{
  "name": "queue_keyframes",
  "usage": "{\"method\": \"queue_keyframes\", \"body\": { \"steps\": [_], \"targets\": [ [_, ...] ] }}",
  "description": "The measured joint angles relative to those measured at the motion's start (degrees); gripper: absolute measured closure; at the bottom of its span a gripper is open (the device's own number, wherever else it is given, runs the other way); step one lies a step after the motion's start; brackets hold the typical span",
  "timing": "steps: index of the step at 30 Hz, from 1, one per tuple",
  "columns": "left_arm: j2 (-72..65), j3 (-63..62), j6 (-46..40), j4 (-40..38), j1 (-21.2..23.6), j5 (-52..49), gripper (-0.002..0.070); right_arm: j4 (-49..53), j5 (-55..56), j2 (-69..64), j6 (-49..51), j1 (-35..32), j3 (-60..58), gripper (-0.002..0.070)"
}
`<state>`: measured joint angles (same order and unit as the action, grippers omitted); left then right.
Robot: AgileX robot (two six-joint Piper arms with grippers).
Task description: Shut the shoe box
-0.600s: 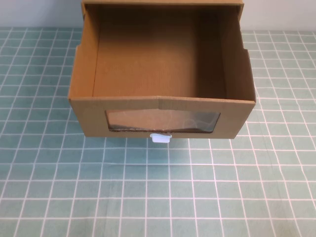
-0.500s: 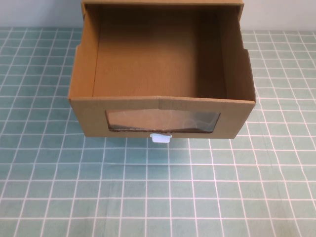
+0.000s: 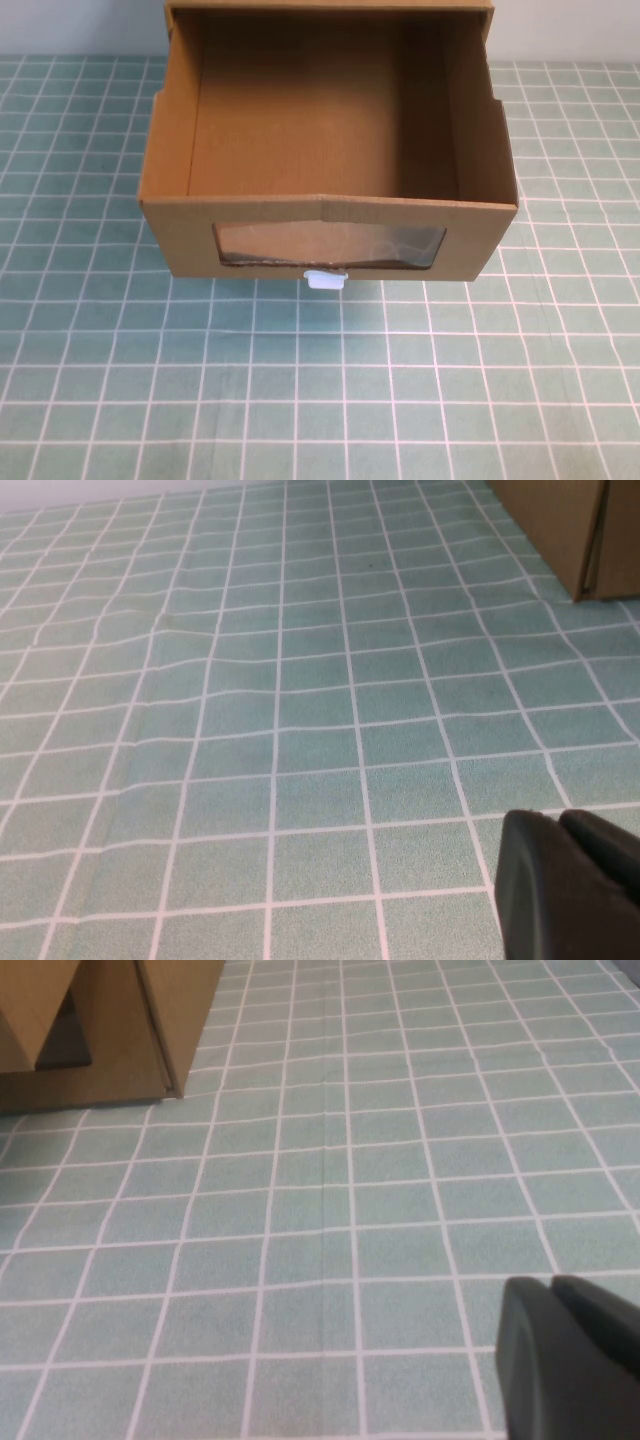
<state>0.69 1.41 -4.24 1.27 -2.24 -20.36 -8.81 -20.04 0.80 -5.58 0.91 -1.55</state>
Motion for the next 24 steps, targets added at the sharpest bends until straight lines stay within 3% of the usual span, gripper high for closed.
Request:
{"method": "queue_keyframes", "body": {
  "steps": [24],
  "targets": [
    [0.0, 0.0, 0.07, -0.62, 0.0, 0.0, 0.068, 0.0, 0.0, 0.0, 0.0, 0.0, 0.0, 0.0688]
  ]
}}
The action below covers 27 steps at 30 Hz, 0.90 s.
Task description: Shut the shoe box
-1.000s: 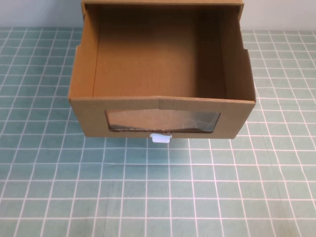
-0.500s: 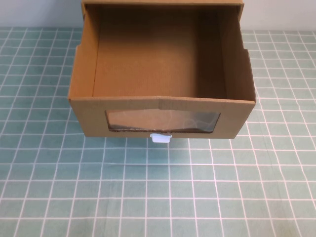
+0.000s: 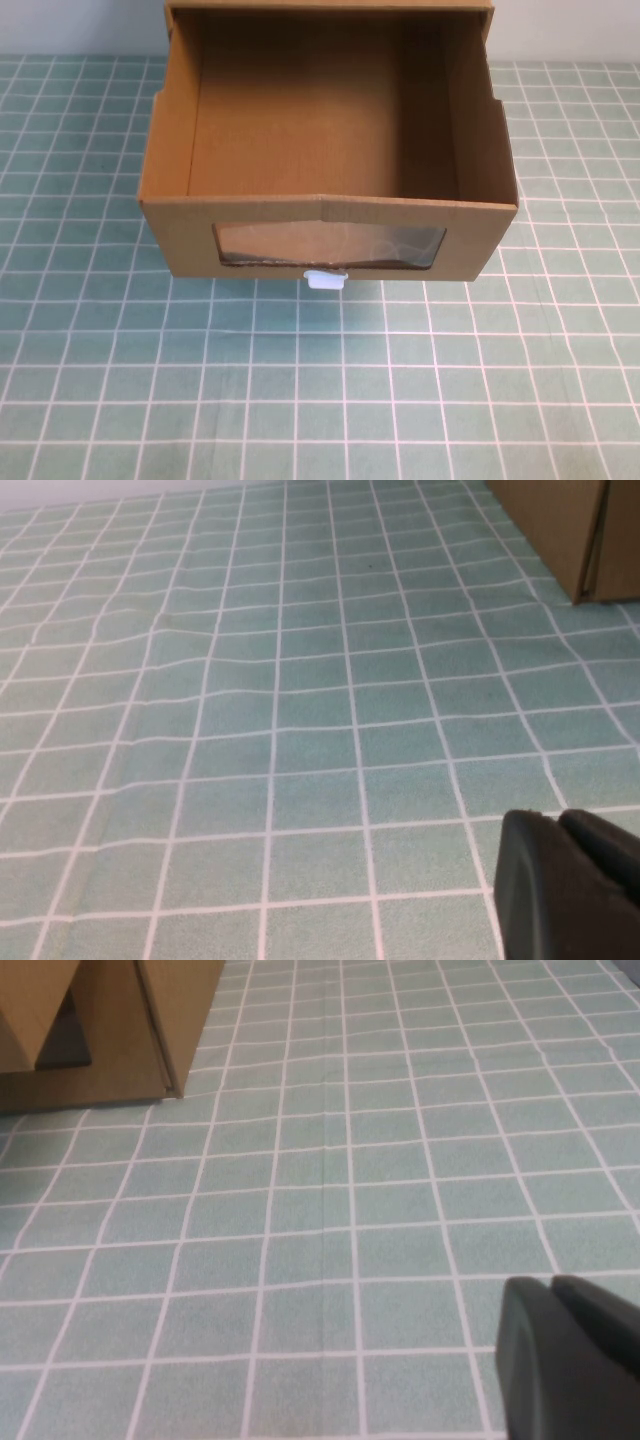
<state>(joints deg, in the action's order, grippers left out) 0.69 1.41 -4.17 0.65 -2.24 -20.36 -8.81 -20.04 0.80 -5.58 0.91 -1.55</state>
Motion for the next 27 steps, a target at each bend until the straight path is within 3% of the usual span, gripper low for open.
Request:
{"method": "queue_keyframes", "body": {
  "steps": [9, 18, 27],
  "targets": [
    [0.0, 0.0, 0.88, -1.98, 0.0, 0.22, 0.068, 0.0, 0.0, 0.0, 0.0, 0.0, 0.0, 0.0687],
    [0.0, 0.1, 18.29, -14.87, 0.0, 10.23, 0.068, 0.0, 0.0, 0.0, 0.0, 0.0, 0.0, 0.0687],
    [0.0, 0.1, 20.21, -17.03, 0.0, 16.13, 0.068, 0.0, -0.08, 0.0, 0.0, 0.0, 0.0, 0.0688]
  ]
}}
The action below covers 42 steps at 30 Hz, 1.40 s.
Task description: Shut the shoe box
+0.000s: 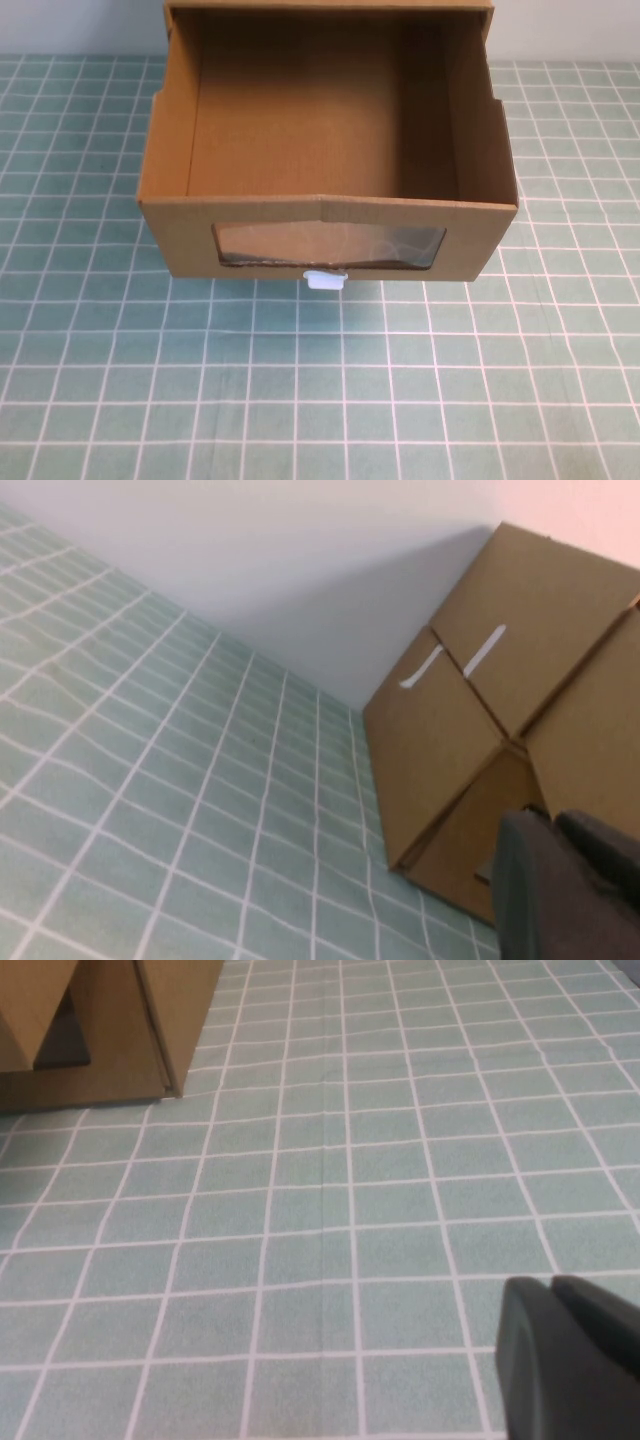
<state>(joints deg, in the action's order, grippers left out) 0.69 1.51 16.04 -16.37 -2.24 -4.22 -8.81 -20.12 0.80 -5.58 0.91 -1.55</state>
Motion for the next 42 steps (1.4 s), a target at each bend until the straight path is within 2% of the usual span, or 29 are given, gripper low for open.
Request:
{"method": "queue_keyframes", "body": {
  "steps": [6, 13, 17, 23, 32, 42],
  "targets": [
    [-5.76, -13.19, -2.81, 0.08, 0.0, -13.92, 0.068, 0.0, 0.0, 0.0, 0.0, 0.0, 0.0, 0.0688],
    [-26.48, -36.49, -18.07, -2.81, 0.0, -37.52, 0.068, 0.0, 0.0, 0.0, 0.0, 0.0, 0.0, 0.0688],
    [-39.27, -49.53, -28.47, -6.98, 0.0, -44.51, 0.068, 0.0, 0.0, 0.0, 0.0, 0.0, 0.0, 0.0688],
    [-56.34, -66.56, -40.46, -13.93, 0.0, -45.95, 0.068, 0.0, 0.0, 0.0, 0.0, 0.0, 0.0, 0.0688],
    [-77.03, -85.86, -53.33, -24.24, -0.13, -45.49, 0.068, 0.0, 0.0, 0.0, 0.0, 0.0, 0.0, 0.0688],
    [-95.12, -104.17, -58.4, -25.74, -8.6, -44.16, 0.068, 0.0, 0.0, 0.0, 0.0, 0.0, 0.0, 0.0688]
  ]
}}
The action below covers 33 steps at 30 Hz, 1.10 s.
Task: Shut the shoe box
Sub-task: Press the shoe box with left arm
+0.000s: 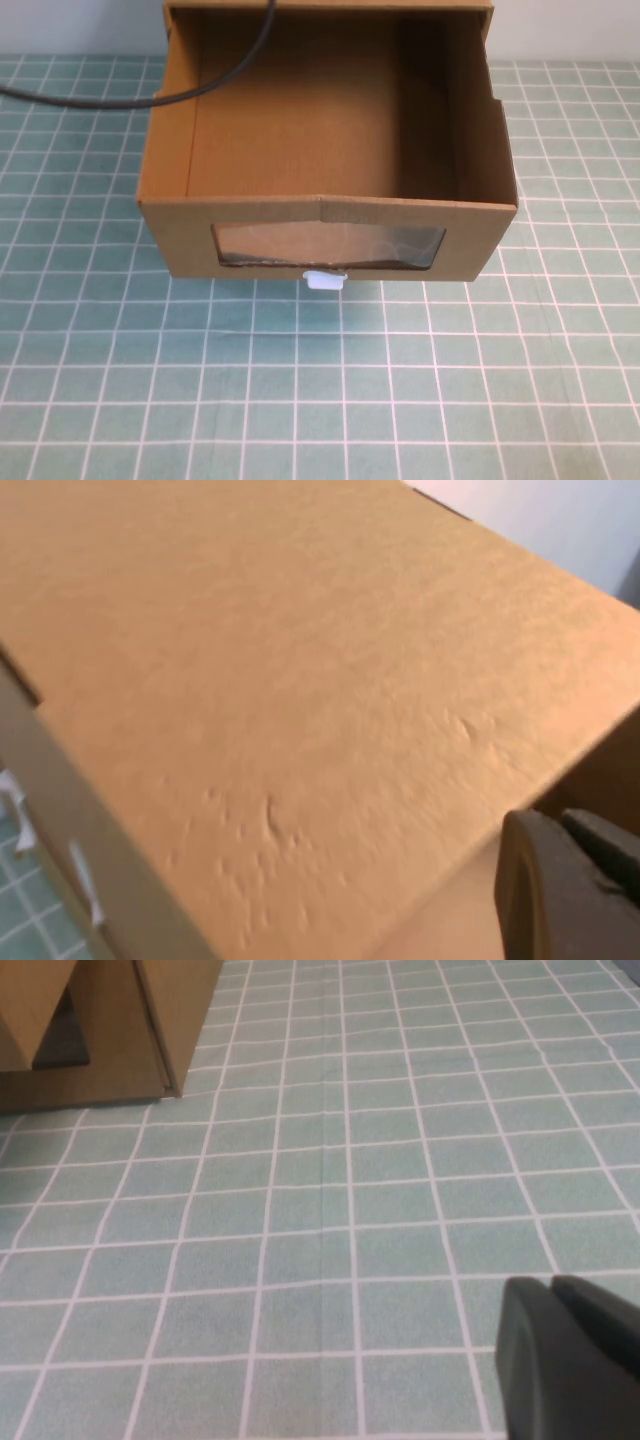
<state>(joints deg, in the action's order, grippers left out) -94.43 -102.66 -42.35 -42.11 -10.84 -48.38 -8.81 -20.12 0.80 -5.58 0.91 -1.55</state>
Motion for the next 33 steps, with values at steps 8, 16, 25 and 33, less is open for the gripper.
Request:
{"method": "queue_keyframes", "body": {
  "steps": [8, 16, 25, 33],
  "targets": [
    [-8.61, -5.24, -0.81, -0.04, -1.43, 0.37, 0.068, 0.0, 0.0, 0.0, 0.0, 0.0, 0.0, 0.0688],
    [-10.24, -5.28, -1.03, 1.22, -1.43, 0.37, 0.068, 0.0, 0.61, 0.0, 0.0, 0.0, 0.0, 0.0688],
    [-10.24, -5.37, -1.03, 2.24, -1.43, 0.37, 0.068, -17.67, 14.34, 0.0, 0.0, 0.0, 0.0, 0.0689],
    [-10.95, -5.51, -1.03, 3.06, -1.43, 0.37, 0.068, -29.86, 19.82, 0.0, 0.0, 0.0, 0.0, 0.0689]
  ]
}}
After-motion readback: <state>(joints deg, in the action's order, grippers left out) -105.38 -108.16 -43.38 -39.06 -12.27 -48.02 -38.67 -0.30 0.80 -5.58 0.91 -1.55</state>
